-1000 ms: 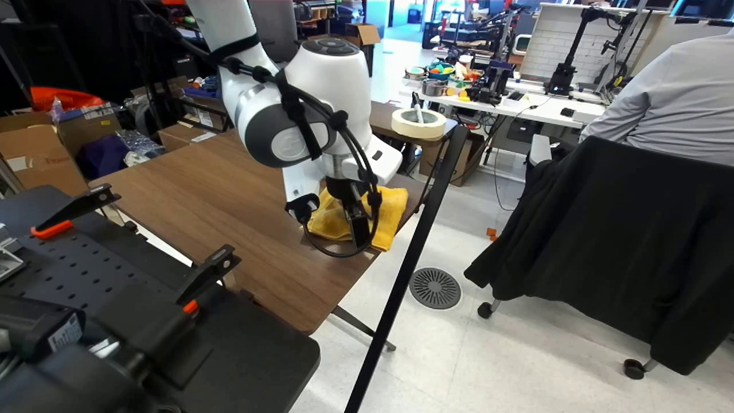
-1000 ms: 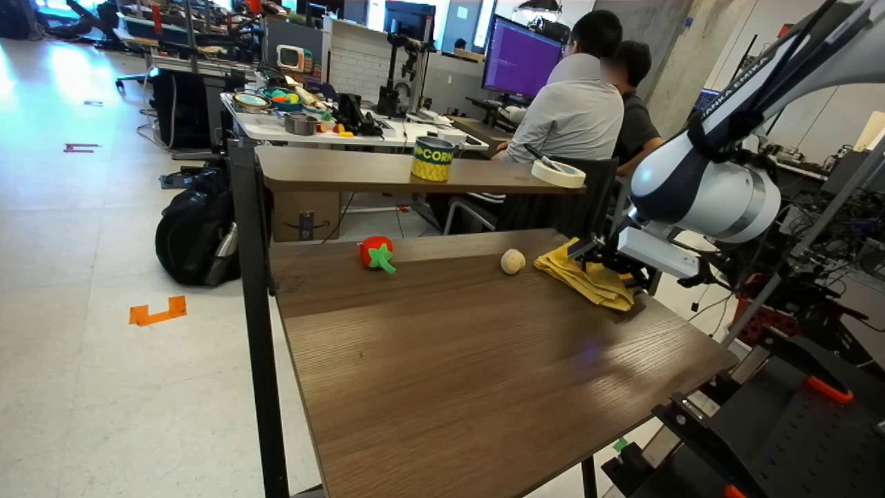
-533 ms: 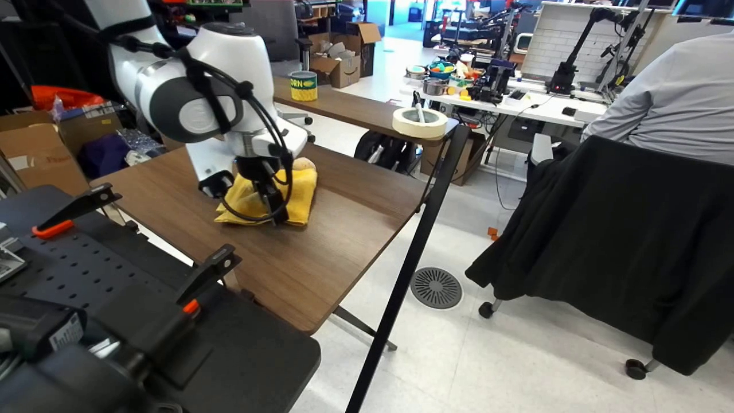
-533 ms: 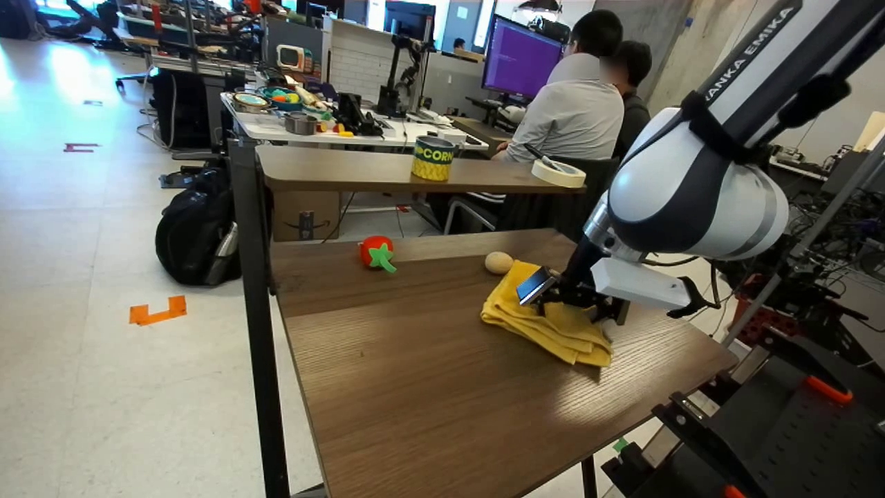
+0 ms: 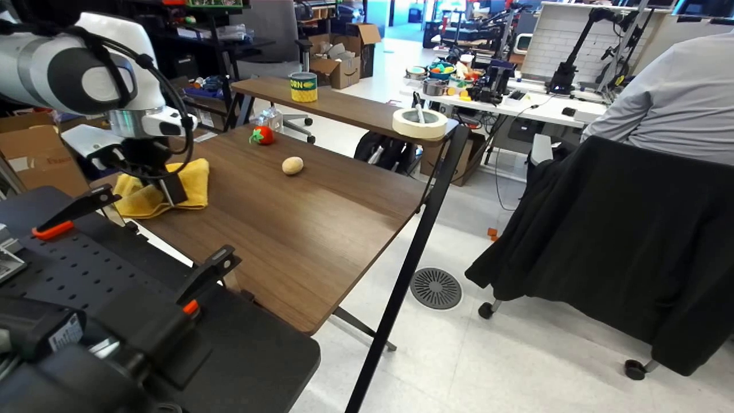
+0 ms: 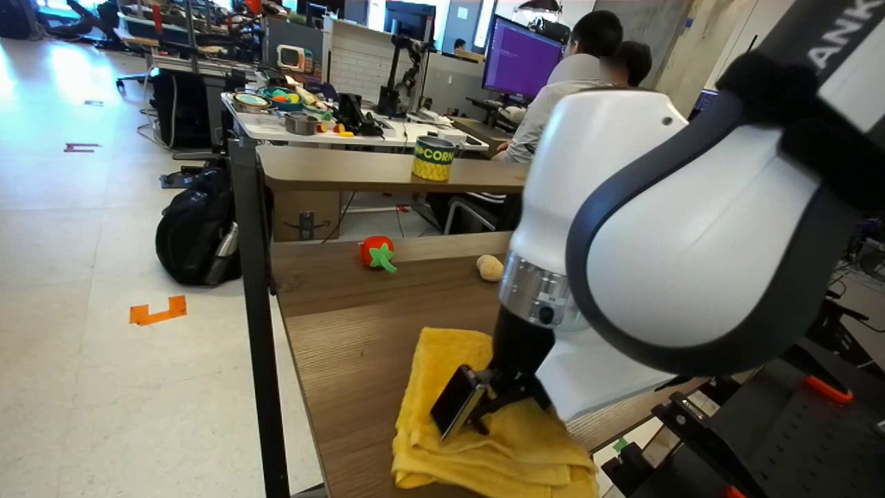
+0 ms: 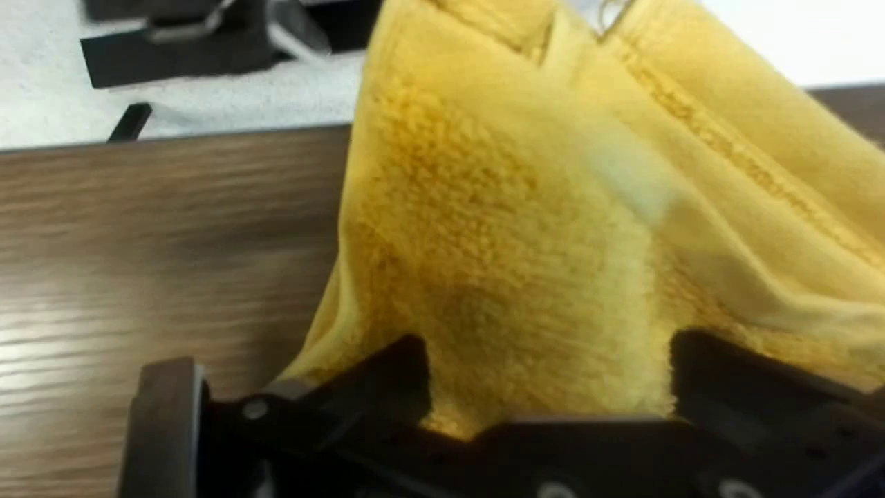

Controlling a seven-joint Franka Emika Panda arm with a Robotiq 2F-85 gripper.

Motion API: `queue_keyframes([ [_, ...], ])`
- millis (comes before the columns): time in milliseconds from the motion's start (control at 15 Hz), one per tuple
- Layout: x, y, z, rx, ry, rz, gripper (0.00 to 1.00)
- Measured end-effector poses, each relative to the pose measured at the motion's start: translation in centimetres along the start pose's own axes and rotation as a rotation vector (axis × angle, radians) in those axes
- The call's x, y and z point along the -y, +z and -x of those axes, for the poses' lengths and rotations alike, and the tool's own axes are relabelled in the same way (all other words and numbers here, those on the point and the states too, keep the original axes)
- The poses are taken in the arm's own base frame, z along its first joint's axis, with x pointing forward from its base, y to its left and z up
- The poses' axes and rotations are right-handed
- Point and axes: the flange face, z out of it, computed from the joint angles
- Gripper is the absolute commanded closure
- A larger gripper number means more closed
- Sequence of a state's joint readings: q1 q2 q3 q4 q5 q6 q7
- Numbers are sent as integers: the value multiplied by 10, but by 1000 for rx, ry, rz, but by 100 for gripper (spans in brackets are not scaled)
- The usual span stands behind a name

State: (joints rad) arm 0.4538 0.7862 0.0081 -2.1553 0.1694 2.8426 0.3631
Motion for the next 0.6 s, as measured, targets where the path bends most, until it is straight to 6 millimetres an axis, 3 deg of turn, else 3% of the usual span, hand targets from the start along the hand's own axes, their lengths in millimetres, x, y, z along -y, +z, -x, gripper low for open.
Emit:
queue_keyframes([
  [133, 47, 1, 13, 39, -45, 33, 0],
  [267, 67, 0, 12, 79, -49, 59, 0],
  [400, 57, -1, -2, 111, -22, 78, 0],
  [600, 4, -6, -36, 111, 75, 95, 0],
])
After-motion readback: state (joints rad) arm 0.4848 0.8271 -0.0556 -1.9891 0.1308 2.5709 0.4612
